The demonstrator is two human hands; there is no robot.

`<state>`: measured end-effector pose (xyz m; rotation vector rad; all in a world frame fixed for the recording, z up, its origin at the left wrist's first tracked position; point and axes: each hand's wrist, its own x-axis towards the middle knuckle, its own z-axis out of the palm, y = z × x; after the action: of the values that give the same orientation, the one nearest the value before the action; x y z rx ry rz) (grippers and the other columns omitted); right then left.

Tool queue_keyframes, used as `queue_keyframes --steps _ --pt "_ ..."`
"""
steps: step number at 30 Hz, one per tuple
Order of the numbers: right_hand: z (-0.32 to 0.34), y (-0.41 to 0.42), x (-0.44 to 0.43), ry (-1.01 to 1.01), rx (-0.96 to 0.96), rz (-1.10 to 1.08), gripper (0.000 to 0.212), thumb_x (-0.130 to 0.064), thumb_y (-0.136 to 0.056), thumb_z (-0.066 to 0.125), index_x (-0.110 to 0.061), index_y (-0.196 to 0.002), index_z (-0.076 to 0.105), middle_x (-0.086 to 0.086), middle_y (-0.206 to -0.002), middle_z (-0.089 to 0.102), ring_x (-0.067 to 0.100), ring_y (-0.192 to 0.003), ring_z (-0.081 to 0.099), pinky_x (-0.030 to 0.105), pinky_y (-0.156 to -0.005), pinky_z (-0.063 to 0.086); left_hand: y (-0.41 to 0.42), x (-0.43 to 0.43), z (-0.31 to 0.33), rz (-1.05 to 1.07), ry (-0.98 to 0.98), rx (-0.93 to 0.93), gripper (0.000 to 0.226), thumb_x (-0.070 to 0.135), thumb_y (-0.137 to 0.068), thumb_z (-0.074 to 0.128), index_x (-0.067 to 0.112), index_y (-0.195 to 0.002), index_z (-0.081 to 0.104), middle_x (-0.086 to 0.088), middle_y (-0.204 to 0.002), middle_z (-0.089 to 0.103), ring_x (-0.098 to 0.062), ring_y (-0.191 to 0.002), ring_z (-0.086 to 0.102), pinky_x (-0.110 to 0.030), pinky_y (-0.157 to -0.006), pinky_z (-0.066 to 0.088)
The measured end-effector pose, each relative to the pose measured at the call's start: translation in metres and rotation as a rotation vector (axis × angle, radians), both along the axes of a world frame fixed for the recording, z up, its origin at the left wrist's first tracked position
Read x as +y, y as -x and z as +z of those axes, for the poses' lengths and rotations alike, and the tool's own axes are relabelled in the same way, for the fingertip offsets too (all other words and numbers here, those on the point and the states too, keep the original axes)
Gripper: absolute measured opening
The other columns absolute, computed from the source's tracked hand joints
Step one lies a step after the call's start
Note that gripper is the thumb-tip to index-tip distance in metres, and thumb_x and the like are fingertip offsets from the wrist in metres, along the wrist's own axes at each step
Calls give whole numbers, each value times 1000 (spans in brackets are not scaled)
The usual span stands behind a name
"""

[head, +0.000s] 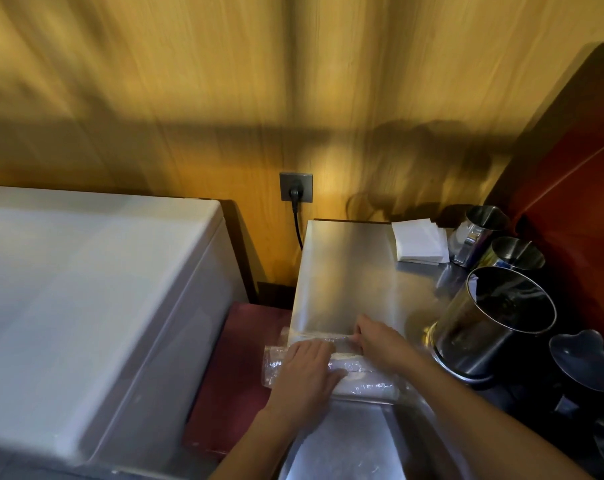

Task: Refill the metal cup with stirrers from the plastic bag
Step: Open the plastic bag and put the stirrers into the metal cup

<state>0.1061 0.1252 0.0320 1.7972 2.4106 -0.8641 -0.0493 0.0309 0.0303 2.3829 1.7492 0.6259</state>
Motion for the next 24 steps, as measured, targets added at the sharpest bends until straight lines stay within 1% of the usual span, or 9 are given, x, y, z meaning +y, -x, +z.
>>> queue_keyframes --steps 3,8,10,13,16,18,20,22,24 --pt "2 -1 -2 -41 -8 -6 18 -16 -89 44 -23 -78 32 13 -100 64 29 -81 55 31 -65 33 -3 2 1 9 -35 47 29 32 -70 73 16 -93 66 -5 -84 63 -27 -79 61 -28 -76 30" --pt "18 -3 1 -117 70 -75 10 -19 -91 43 -20 -85 36 17 -95 64 35 -82 58 37 -68 41 -10 4 3 16 -57 51 35 18 -55 77 15 -87 63 -9 -103 65 -28 -101 61 -31 -94 38" --pt "31 0 7 -164 146 -102 2 -18 -92 43 -17 -91 42 19 -96 64 36 -85 59 38 -70 43 -11 5 3 -23 -48 -1 41 5 -55 67 10 -95 59 -6 -95 63 -27 -94 63 -30 -94 33" --pt "48 5 14 -163 248 -119 15 -29 -92 46 -14 -91 48 17 -90 63 36 -85 58 37 -70 43 -7 4 3 15 -42 26 68 5 -47 73 16 -112 58 1 -90 63 -20 -86 59 -27 -88 32" --pt "60 1 12 -25 117 -35 36 -60 -66 63 -27 -72 48 -7 -71 53 19 -71 53 30 -58 36 -1 -5 -2 48 -16 30 51 14 -51 79 22 -99 66 -5 -100 65 -22 -95 56 -28 -86 36" --pt "57 -3 13 -28 -72 71 34 -51 -62 69 -23 -67 51 -6 -70 56 21 -73 56 27 -58 34 3 -13 -11 58 -5 10 34 14 -61 70 21 -95 65 -12 -120 61 -26 -113 54 -31 -94 39" --pt "52 -4 16 -91 -143 63 19 -33 -71 63 -15 -78 60 5 -84 66 29 -84 61 27 -65 39 4 -18 -15 53 -19 -5 19 13 -69 61 19 -87 61 -10 -135 54 -25 -126 47 -34 -101 38" --pt "49 -5 18 -87 -98 32 16 -26 -74 59 -12 -79 63 10 -89 69 29 -85 63 29 -66 41 3 -20 -15 43 -26 -32 15 13 -73 58 17 -87 60 -5 -136 54 -20 -131 44 -35 -104 33" --pt "48 -5 18 -33 -44 58 17 -26 -75 59 -13 -63 56 10 -81 66 28 -78 61 31 -64 42 -1 -18 -12 45 -36 -20 25 14 -75 61 12 -100 64 -6 -129 61 -19 -126 50 -34 -102 30"
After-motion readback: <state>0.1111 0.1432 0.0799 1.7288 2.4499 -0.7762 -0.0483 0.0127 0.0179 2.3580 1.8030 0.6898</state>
